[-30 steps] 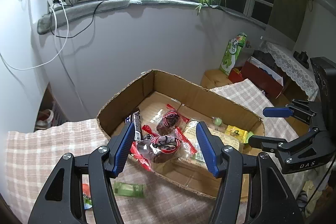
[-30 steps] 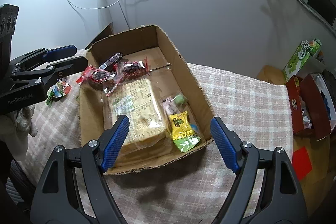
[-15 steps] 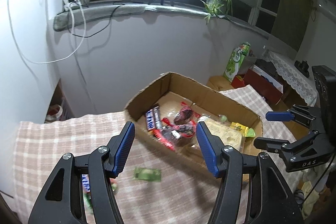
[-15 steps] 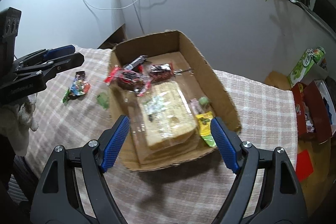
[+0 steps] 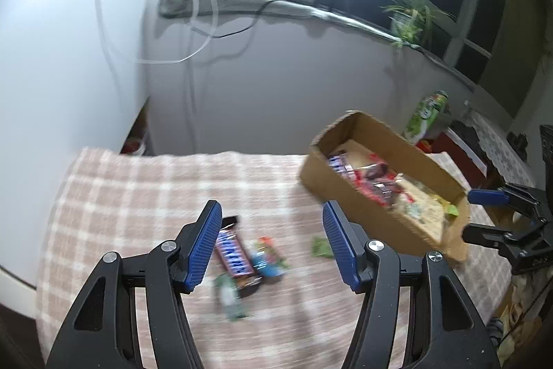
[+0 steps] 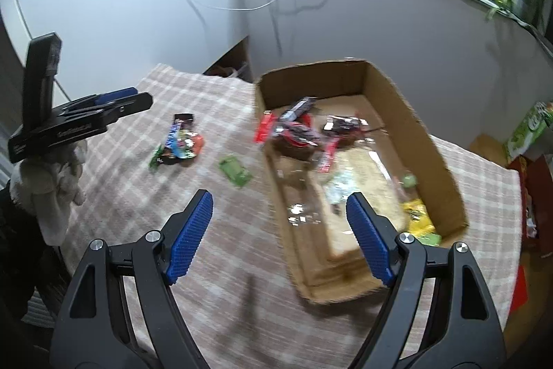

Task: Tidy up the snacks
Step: 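Withdraw both tools from the box toward the remaining snacks, then grasp the green candy with the left gripper while the right grasps the jelly cup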

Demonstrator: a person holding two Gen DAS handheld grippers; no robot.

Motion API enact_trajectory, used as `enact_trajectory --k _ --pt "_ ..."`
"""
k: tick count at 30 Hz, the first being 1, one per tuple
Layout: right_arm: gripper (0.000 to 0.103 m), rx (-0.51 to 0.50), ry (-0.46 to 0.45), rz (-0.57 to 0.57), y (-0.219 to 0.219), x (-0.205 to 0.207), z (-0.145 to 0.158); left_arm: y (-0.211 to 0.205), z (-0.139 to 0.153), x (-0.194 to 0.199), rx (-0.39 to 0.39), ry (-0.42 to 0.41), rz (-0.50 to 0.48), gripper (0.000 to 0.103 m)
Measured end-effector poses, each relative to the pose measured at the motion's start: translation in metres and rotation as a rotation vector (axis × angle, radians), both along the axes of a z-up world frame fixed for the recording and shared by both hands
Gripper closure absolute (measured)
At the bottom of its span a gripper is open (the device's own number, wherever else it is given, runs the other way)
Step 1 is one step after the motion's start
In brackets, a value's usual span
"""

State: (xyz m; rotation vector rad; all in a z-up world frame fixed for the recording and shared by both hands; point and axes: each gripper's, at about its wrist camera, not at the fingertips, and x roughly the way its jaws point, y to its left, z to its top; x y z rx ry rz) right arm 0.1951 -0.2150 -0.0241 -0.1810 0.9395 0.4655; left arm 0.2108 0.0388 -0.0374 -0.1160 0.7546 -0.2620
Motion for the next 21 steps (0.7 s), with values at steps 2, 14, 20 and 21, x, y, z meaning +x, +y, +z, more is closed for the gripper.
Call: enact_trajectory --k 2,14,20,21 --pt "0.021 -0.005 0.003 0.016 0.010 0.000 -0.002 0.012 -0.005 0.001 -0.014 0.011 0.022 0.043" --pt "0.021 -0.016 0.059 0.109 0.065 0.011 -0.027 0.053 -0.032 -0.006 -0.049 0.050 0.064 0.043" --pt "0.021 0.003 0.107 0.139 0.090 0.024 -0.040 0.053 -0.045 -0.019 -0.048 0.073 0.019 0.043" --pt "0.021 0.012 0.119 0.141 0.094 0.027 -0.042 0.052 -0.048 -0.021 -0.053 0.081 0.009 0.043"
